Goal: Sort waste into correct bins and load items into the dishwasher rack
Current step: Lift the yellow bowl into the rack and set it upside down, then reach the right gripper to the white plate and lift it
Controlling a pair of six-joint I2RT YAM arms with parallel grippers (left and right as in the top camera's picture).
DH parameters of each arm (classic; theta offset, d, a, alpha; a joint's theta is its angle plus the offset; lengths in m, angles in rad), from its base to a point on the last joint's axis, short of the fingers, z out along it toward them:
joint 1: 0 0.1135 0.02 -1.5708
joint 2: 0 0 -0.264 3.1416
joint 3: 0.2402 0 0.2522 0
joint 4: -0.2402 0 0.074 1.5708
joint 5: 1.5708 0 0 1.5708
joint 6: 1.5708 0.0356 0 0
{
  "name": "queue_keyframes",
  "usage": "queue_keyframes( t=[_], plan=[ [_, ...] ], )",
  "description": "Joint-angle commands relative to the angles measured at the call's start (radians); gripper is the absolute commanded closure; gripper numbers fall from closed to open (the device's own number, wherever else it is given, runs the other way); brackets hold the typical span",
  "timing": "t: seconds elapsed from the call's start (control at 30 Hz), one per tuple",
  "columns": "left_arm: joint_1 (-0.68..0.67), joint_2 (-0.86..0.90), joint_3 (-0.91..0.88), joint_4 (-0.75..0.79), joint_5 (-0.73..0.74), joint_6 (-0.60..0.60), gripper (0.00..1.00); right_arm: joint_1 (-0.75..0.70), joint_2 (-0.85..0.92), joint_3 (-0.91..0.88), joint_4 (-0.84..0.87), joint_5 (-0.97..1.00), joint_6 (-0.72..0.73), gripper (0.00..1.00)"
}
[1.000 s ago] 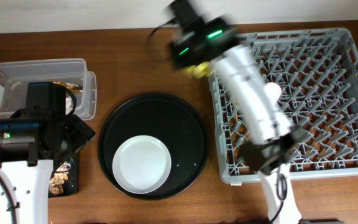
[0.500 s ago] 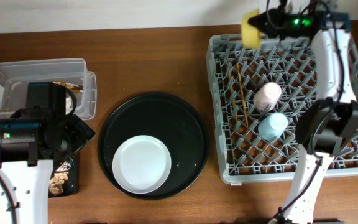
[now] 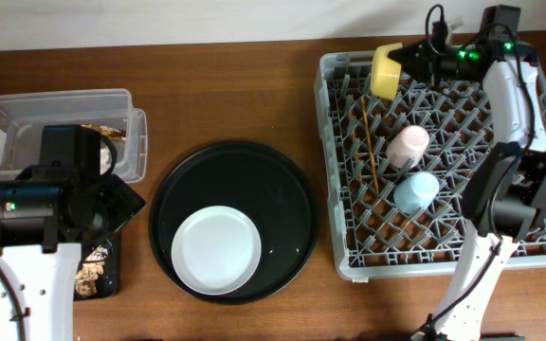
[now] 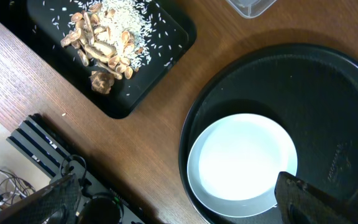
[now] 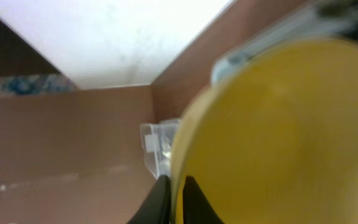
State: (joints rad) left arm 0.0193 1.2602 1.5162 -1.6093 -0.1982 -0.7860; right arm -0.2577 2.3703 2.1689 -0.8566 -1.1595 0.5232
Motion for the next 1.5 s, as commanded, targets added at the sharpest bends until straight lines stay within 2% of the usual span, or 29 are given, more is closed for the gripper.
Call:
queue_keyframes(
  t=[0.0, 0.17, 0.4, 0.47, 0.57, 0.6, 0.7, 0.77, 0.83, 0.87, 0.9, 0.93, 1.03, 1.13, 1.23, 1.47],
  plan=[
    [0.003, -0.009, 0.006, -0.001, -0.004, 0.001, 0.00, -0.033, -0.046, -0.026, -0.106, 0.320, -0.023, 0.91],
    [0.003, -0.009, 0.006, -0.001, -0.004, 0.001, 0.01, -0.100, -0.169, -0.025, -0.236, 0.538, -0.056, 0.83],
    [0.003, -0.009, 0.006, -0.001, -0.003, 0.001, 0.01, -0.127, -0.366, -0.025, -0.308, 0.736, -0.084, 0.78],
    [0.003, -0.009, 0.006, -0.001, -0.004, 0.001, 0.01, -0.099, -0.412, -0.025, -0.308, 0.753, -0.121, 0.77],
    [0.003, -0.009, 0.006, -0.001, -0.004, 0.001, 0.01, -0.017, -0.431, -0.025, -0.307, 0.837, -0.134, 0.68],
    [0.003, -0.009, 0.006, -0.001, -0.004, 0.001, 0.01, 0.021, -0.422, -0.025, -0.298, 0.912, -0.134, 0.64],
    [0.003, -0.009, 0.006, -0.001, -0.004, 0.001, 0.01, 0.119, -0.360, -0.025, -0.237, 1.173, -0.134, 0.63],
    [0.003, -0.009, 0.006, -0.001, -0.004, 0.001, 0.00, 0.145, -0.299, -0.025, -0.183, 1.250, -0.134, 0.64],
    [0.003, -0.009, 0.006, -0.001, -0.004, 0.001, 0.00, 0.144, -0.225, -0.025, -0.131, 1.261, -0.133, 0.64],
    [0.003, -0.009, 0.006, -0.001, -0.004, 0.001, 0.01, 0.143, -0.185, -0.025, -0.113, 1.261, -0.134, 0.71],
    [0.003, -0.009, 0.006, -0.001, -0.004, 0.001, 0.01, 0.143, -0.142, -0.025, -0.103, 1.254, -0.134, 0.83],
    [0.003, -0.009, 0.006, -0.001, -0.004, 0.001, 0.01, 0.145, -0.121, -0.025, -0.105, 1.247, -0.134, 0.89],
    [0.003, -0.009, 0.006, -0.001, -0.004, 0.001, 0.01, 0.146, -0.089, -0.025, -0.140, 1.241, -0.134, 0.96],
    [0.003, -0.009, 0.006, -0.001, -0.004, 0.001, 0.01, 0.146, -0.125, -0.025, -0.206, 1.136, -0.134, 0.96],
    [0.003, -0.009, 0.006, -0.001, -0.004, 0.001, 0.01, 0.146, -0.206, -0.025, -0.278, 0.914, -0.135, 0.96],
    [0.003, -0.009, 0.006, -0.001, -0.004, 0.001, 0.01, 0.146, -0.269, -0.025, -0.299, 0.890, -0.134, 0.96]
  ],
)
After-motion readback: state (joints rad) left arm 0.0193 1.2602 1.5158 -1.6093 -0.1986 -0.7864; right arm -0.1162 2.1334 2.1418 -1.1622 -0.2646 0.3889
